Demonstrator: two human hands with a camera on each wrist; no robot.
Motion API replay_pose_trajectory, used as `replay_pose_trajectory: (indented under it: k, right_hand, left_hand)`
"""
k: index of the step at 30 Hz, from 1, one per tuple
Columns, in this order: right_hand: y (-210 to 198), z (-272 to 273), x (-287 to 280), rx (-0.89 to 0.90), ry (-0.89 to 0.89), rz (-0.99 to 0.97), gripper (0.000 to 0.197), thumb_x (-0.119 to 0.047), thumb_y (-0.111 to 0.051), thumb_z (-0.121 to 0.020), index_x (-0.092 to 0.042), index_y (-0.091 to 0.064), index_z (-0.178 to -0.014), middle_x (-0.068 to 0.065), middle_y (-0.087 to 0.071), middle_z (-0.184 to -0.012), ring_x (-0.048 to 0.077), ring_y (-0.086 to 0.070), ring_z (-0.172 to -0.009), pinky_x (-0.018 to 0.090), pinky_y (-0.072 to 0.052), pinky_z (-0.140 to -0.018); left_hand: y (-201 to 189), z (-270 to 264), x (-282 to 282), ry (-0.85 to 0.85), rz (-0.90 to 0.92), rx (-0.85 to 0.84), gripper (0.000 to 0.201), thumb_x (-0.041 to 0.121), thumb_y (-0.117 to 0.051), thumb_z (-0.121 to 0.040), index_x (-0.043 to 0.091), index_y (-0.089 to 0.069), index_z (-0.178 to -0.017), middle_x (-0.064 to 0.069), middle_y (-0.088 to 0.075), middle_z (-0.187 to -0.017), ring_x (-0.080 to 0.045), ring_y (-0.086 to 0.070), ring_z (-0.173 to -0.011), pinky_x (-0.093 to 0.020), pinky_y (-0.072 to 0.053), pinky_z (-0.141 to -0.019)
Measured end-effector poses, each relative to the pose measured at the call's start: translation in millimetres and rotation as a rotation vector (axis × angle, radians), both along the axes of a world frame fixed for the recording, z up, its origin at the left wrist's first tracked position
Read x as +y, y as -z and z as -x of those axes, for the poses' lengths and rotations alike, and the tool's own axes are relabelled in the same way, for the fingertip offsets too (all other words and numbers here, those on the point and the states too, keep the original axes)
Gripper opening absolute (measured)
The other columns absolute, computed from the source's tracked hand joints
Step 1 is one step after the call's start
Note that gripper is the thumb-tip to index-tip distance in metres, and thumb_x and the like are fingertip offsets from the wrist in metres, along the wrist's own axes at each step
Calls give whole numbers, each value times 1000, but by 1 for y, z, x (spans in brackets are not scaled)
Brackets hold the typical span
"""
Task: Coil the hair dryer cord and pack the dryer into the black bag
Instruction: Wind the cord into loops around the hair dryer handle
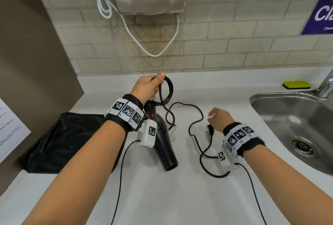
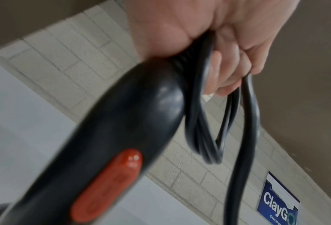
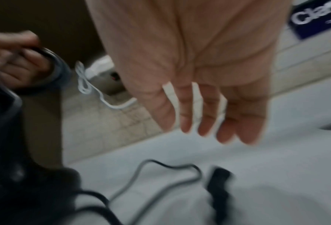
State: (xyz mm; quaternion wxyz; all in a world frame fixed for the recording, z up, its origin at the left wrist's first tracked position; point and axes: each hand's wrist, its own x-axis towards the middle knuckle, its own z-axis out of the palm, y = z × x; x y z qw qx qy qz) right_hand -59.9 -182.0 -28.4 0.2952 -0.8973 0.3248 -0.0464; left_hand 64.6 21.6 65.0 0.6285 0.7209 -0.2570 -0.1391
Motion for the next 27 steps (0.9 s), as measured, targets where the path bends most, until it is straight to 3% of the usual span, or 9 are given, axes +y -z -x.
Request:
replay_pose_trajectory:
  k: [3,6,13,15,18,20,22,25,27]
  right_hand:
    - [23,7,-11,350,-8,46,41,-28,-51,-91,-1,-48,-121,16,-56,-123,29,-53,-113,28,-42,-82]
    - [36,8,-6,490,-20,34,48,-39,-53,-89,-1,-51,-119,14,-59,-120,27,-56,-110,26,-39,-75]
    - [35,-3,10,464,32,64,57,-35,-53,-91,-4,-36,-135,11,-46,-138,24,-47,-126,27,-39,-100]
    - [35,-8,8,493,-12,105,46,-25,-50,-94,-3,-40,-133,11,-49,-136,23,-49,-124,25,-40,-98]
    - [33,-12,9,486,-52,190,27,-20,-45,-95,0,-55,-112,11,-60,-122,23,-58,-112,25,-45,-83]
    - [24,-18,8,368,-17,182,21,-15,-43,-95,1,-56,-96,13,-61,-119,26,-58,-110,27,-45,-82]
    - [9,-23,9,55,36,83,21,-7,-42,-93,3,-58,-104,18,-62,-112,31,-58,-102,27,-46,-78]
    - [-20,-20,24,-491,17,-60,20,-6,-43,-94,0,-60,-102,12,-57,-76,23,-48,-62,9,-34,-47]
    - [-40,-15,42,-677,-84,-108,14,-6,-46,-93,-9,-59,-91,1,-46,-61,13,-40,-49,7,-33,-41]
  left_hand:
    - [0,0,-1,-3,-3,4,38,36,-49,-94,14,-47,-63,13,-27,-38,-5,-20,-34,-17,-18,-38]
    - [0,0,-3,-4,-13,-2,39,38,-49,-94,15,-47,-63,13,-28,-38,-6,-21,-35,-19,-18,-39]
    - [-1,2,-8,-7,-36,-19,40,40,-49,-94,15,-49,-63,13,-30,-38,-5,-22,-34,-18,-20,-39]
    - [-1,2,-9,-4,-33,-10,40,40,-48,-94,15,-49,-63,13,-30,-38,-5,-22,-34,-18,-20,-39]
    - [-2,2,-8,0,-29,3,40,40,-46,-95,15,-49,-64,13,-30,-37,-4,-22,-34,-17,-19,-39]
    - [-3,1,-7,3,-25,8,41,41,-45,-95,14,-49,-64,12,-30,-36,-4,-22,-34,-17,-19,-39]
    - [-3,1,-7,12,-25,13,42,42,-44,-95,14,-49,-64,13,-30,-36,-4,-21,-34,-17,-19,-39]
    - [-3,2,-9,10,-36,12,43,43,-43,-95,14,-49,-64,13,-29,-37,-5,-21,-34,-18,-19,-40]
    - [-3,2,-10,11,-35,16,43,43,-43,-95,14,-49,-64,13,-29,-37,-5,-21,-34,-18,-19,-40]
